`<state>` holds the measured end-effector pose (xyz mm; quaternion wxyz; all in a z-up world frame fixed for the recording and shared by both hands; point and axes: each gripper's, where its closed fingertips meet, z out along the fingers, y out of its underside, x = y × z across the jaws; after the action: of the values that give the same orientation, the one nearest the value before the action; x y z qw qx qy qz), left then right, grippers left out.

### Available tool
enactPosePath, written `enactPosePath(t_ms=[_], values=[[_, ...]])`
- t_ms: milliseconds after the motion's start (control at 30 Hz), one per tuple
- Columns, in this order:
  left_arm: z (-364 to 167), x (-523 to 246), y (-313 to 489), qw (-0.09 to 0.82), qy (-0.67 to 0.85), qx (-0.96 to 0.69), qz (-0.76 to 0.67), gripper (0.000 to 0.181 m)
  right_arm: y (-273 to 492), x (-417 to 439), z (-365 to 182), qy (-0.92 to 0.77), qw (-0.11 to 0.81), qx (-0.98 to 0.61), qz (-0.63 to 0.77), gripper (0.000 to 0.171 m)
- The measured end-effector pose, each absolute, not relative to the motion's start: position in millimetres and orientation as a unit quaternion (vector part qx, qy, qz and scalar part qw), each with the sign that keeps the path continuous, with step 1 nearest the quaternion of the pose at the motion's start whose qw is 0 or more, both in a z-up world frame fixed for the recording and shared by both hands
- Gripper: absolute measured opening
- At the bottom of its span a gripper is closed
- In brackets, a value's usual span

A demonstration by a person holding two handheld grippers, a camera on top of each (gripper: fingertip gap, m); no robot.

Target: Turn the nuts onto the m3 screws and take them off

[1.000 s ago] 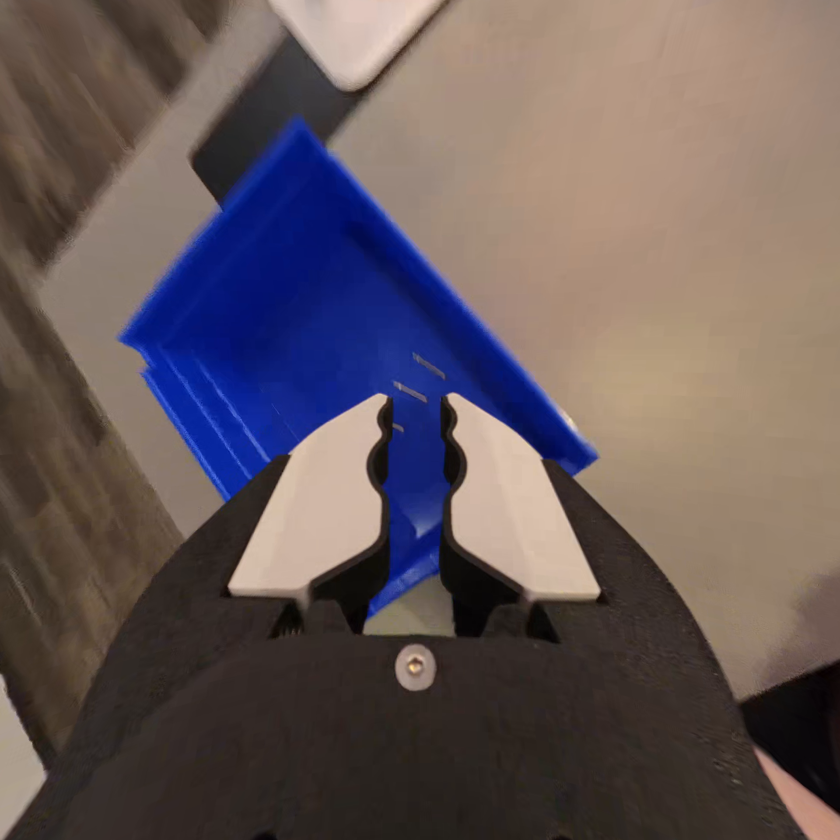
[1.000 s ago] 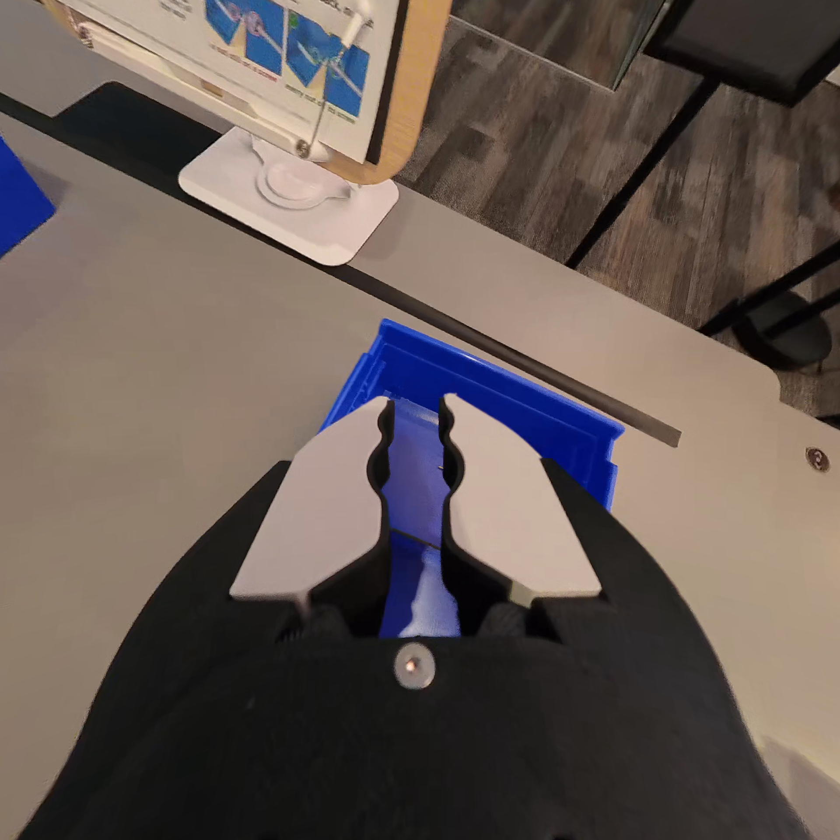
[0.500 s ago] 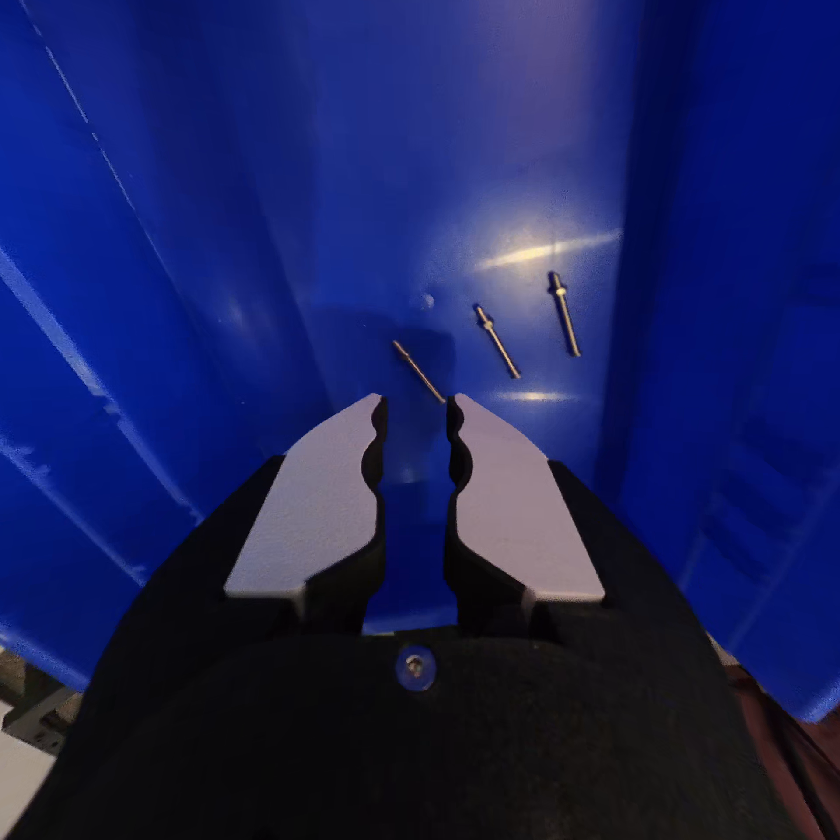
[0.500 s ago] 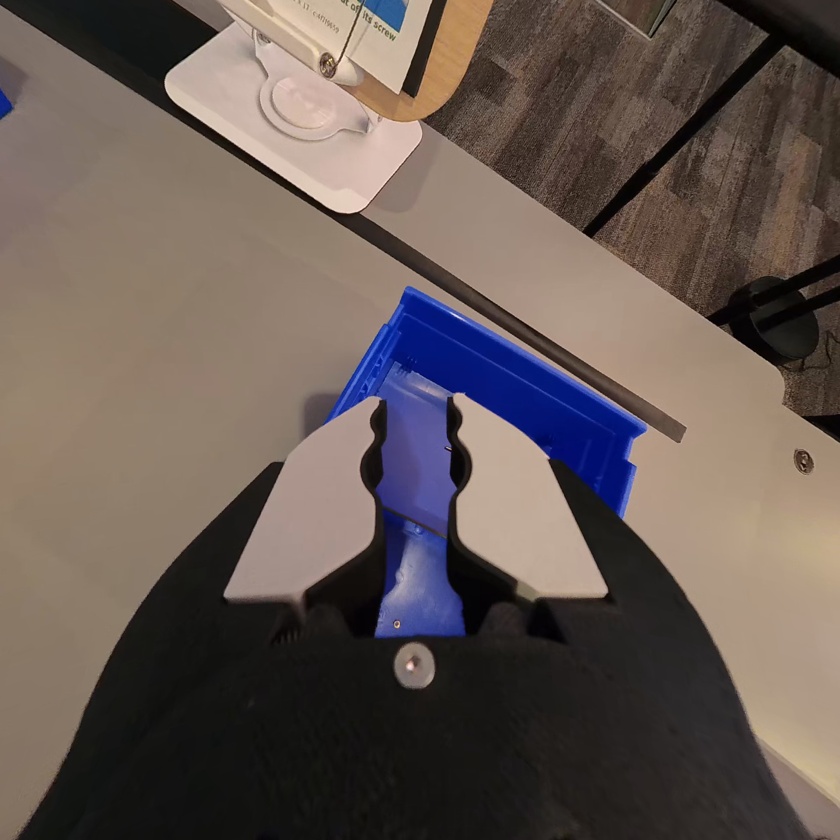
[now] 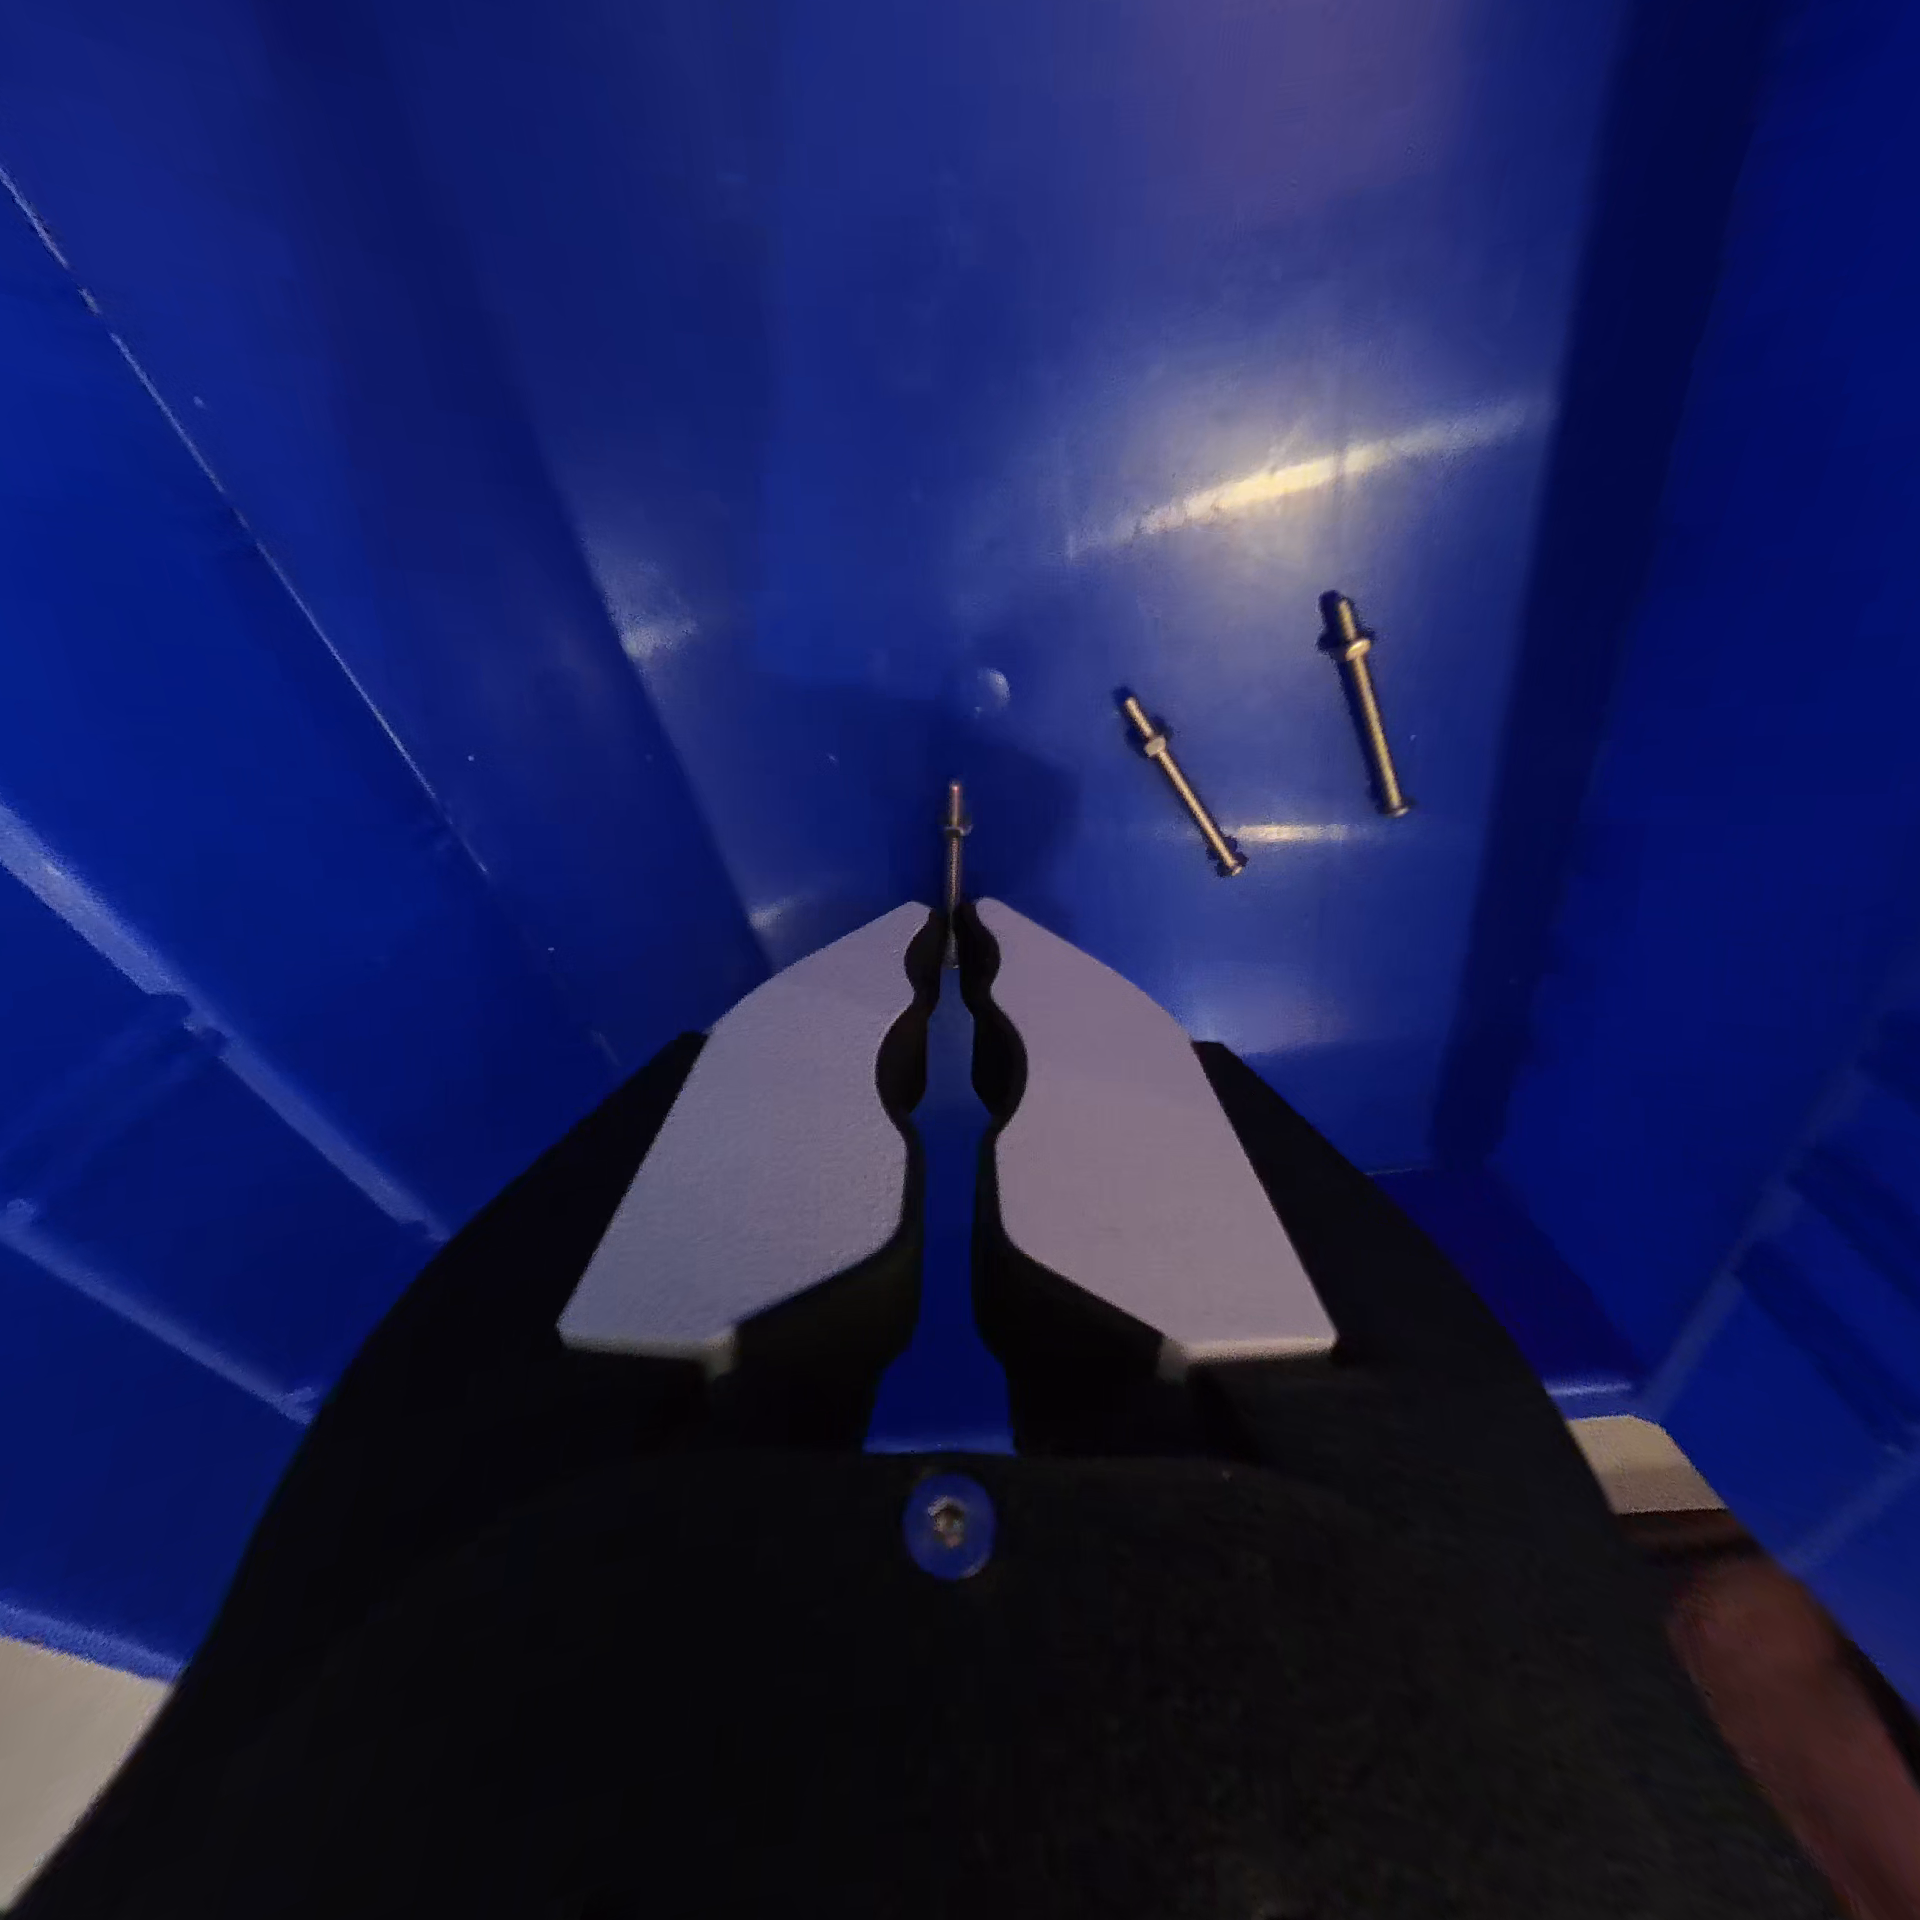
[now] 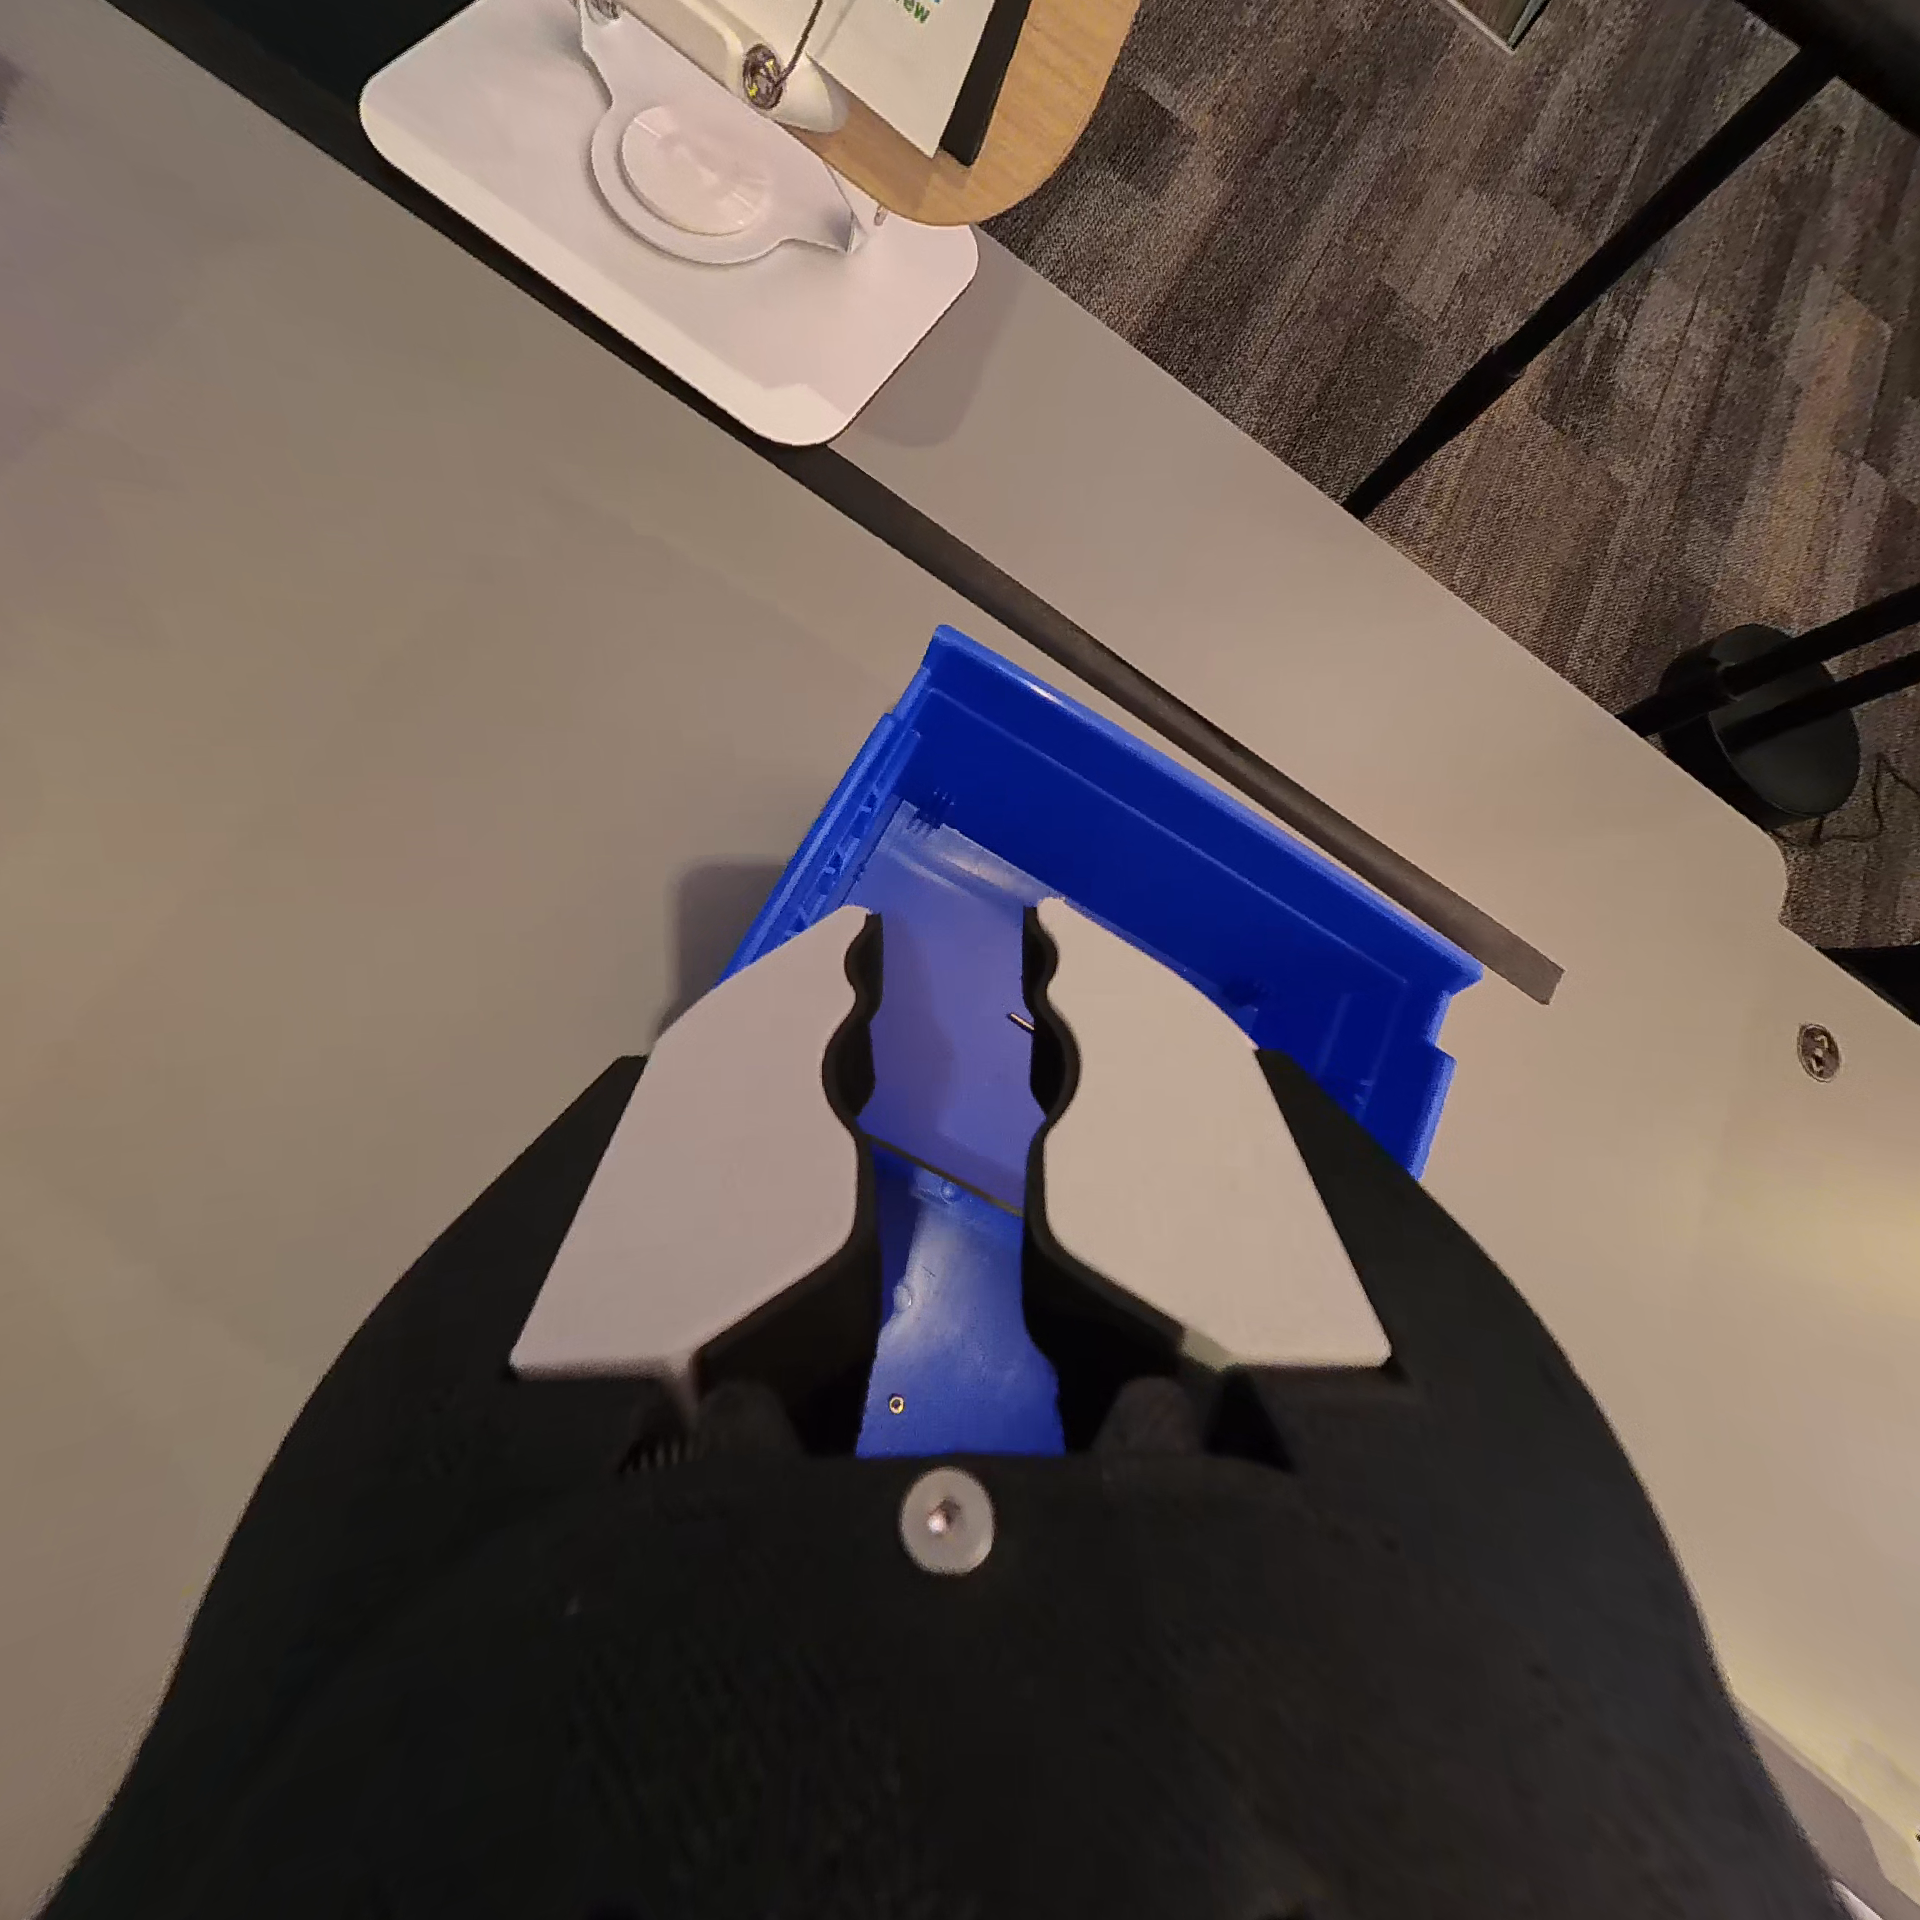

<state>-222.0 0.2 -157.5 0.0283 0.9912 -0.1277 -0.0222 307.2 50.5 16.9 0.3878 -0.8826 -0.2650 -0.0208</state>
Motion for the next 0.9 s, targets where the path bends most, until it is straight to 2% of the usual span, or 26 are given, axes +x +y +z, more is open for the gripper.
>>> enactPosePath(t_ms=[67,133,200,300,400,500,567,667,900], values=[[-153.0,-223.4,-0.3,0.026,-0.137,0.99,-0.018,0.003,50.7,307.1,16.6,-0.266,0.387,-0.882,-0.023,0.027],[-132.6,-221.9,6.5,-0.019,-0.131,0.991,0.002,0.003,51.8,306.3,20.3,-0.267,0.396,-0.878,-0.03,0.027],[-92.9,-209.6,19.8,-0.117,-0.135,0.983,0.045,0.003,53.8,301.3,31.2,-0.272,0.423,-0.863,-0.036,0.027],[-8.8,-162.8,38.0,-0.322,-0.2,0.915,0.141,0.002,53.7,271.3,61.9,-0.299,0.504,-0.81,-0.001,0.026],[56.4,-81.8,10.8,-0.426,-0.327,0.793,0.287,0.002,26.0,200.2,94.4,-0.377,0.574,-0.709,0.159,0.026],[84.7,-9.0,-30.2,-0.443,-0.413,0.689,0.398,0.002,-29.1,132.6,124.3,-0.426,0.573,-0.59,0.376,0.024],[87.0,25.8,-49.5,-0.427,-0.428,0.661,0.445,0.002,-54.9,105.2,126.7,-0.45,0.544,-0.551,0.446,0.016],[82.4,59.2,-73.3,-0.395,-0.445,0.638,0.489,0.002,-69.0,82.3,121.1,-0.463,0.525,-0.54,0.468,0.023],[83.6,74.8,-89.6,-0.383,-0.455,0.622,0.509,0.002,-74.0,64.3,109.0,-0.452,0.483,-0.55,0.509,0.021]])
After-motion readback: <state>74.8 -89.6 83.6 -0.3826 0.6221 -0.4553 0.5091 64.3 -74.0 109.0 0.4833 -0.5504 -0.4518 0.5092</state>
